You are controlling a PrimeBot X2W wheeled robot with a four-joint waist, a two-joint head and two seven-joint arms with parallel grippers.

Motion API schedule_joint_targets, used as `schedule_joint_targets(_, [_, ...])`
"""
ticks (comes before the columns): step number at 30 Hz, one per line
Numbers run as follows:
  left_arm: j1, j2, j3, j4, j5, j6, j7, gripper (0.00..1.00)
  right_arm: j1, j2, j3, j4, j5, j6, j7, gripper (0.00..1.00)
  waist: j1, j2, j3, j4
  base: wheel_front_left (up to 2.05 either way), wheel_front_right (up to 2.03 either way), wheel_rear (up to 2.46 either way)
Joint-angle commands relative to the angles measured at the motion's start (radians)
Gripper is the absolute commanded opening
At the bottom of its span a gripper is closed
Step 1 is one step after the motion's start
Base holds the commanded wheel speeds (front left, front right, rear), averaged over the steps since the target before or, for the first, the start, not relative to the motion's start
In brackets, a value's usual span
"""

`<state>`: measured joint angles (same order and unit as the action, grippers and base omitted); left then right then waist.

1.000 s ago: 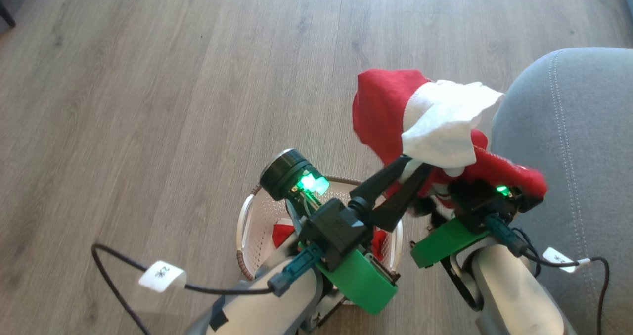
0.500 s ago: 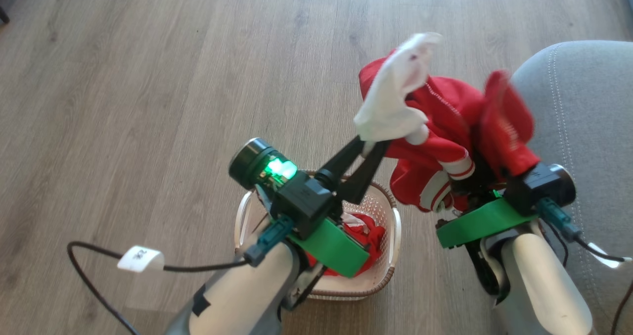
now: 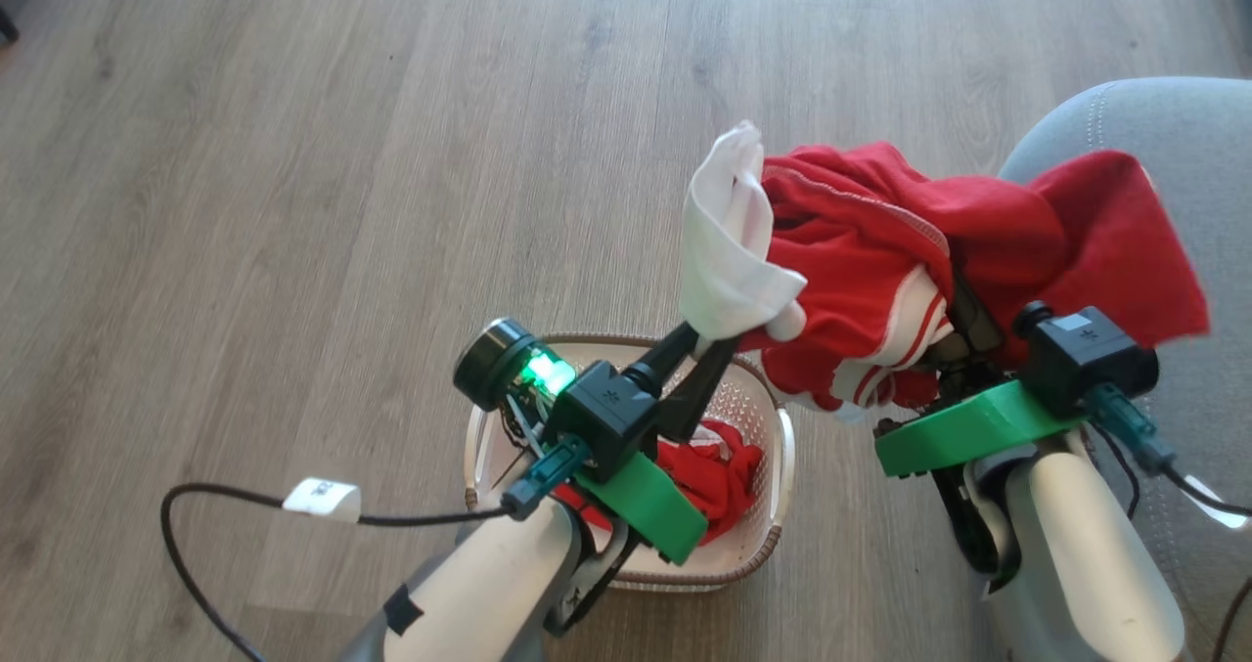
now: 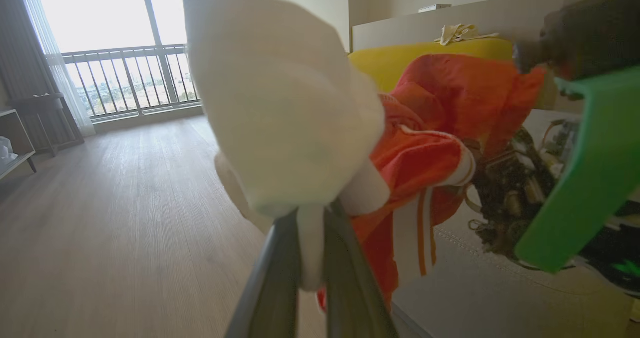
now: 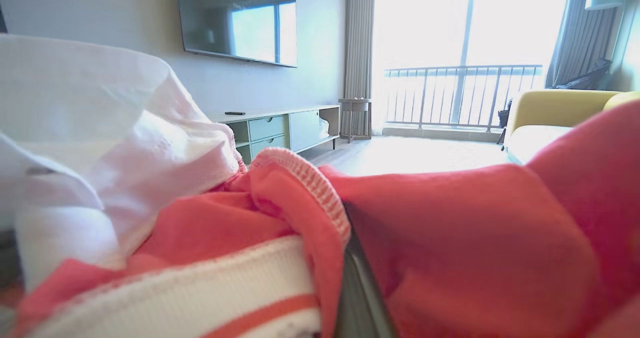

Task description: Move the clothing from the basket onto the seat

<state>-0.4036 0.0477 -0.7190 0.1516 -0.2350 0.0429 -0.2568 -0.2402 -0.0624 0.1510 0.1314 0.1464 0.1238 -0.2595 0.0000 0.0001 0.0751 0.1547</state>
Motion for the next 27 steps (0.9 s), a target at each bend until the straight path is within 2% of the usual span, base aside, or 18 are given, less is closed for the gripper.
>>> schedule_joint_targets(1, [-0.012, 0.003, 0.026, -0.020, 0.000, -0.003, -0.005, 0.00, -0.054, 0.012, 0.023, -0.043, -0.014, 0.007, -0.002, 0.00, 0.0000, -0.0001, -0.002, -0.001, 0.00, 0.00, 0.00])
schedule_joint_targets(9, [0.007, 0.003, 0.007, 0.056, 0.005, -0.022, -0.005, 0.01, -0.049, 0.012, 0.027, -0.056, -0.033, 0.007, -0.002, 0.00, 0.0000, -0.0001, -0.013, -0.004, 0.00, 0.00, 0.00])
schedule_joint_targets(10, [0.010, 0.003, 0.005, 0.063, 0.006, -0.024, -0.005, 0.31, -0.047, 0.012, 0.027, -0.057, -0.035, 0.007, -0.002, 0.00, 0.0000, -0.0001, -0.014, -0.005, 0.00, 0.00, 0.00])
schedule_joint_targets(11, [0.012, 0.003, 0.003, 0.070, 0.006, -0.026, -0.005, 0.45, -0.046, 0.012, 0.026, -0.058, -0.037, 0.007, -0.002, 0.00, 0.0000, -0.0001, -0.016, -0.005, 0.00, 0.00, 0.00])
schedule_joint_targets(12, [0.015, 0.003, 0.002, 0.075, 0.006, -0.026, -0.005, 0.67, -0.045, 0.012, 0.025, -0.059, -0.039, 0.007, -0.002, 0.00, 0.0000, -0.0001, -0.017, -0.005, 0.00, 0.00, 0.00])
schedule_joint_targets(13, [0.018, 0.003, 0.001, 0.080, 0.006, -0.027, -0.005, 0.94, -0.044, 0.012, 0.024, -0.058, -0.041, 0.007, -0.002, 0.00, 0.0000, -0.0001, -0.017, -0.006, 0.00, 0.00, 0.00])
schedule_joint_targets(14, [0.022, 0.003, -0.001, 0.092, 0.001, -0.030, -0.005, 1.00, -0.043, 0.012, 0.023, -0.058, -0.043, 0.007, -0.002, 0.00, 0.0000, -0.0001, -0.017, -0.006, 0.00, 0.00, 0.00])
schedule_joint_targets(27, [0.049, 0.003, -0.005, 0.173, 0.026, -0.045, -0.005, 1.00, -0.049, 0.012, -0.031, -0.060, -0.076, 0.007, -0.002, 0.00, 0.0000, -0.0001, -0.003, 0.000, 0.00, 0.00, 0.00])
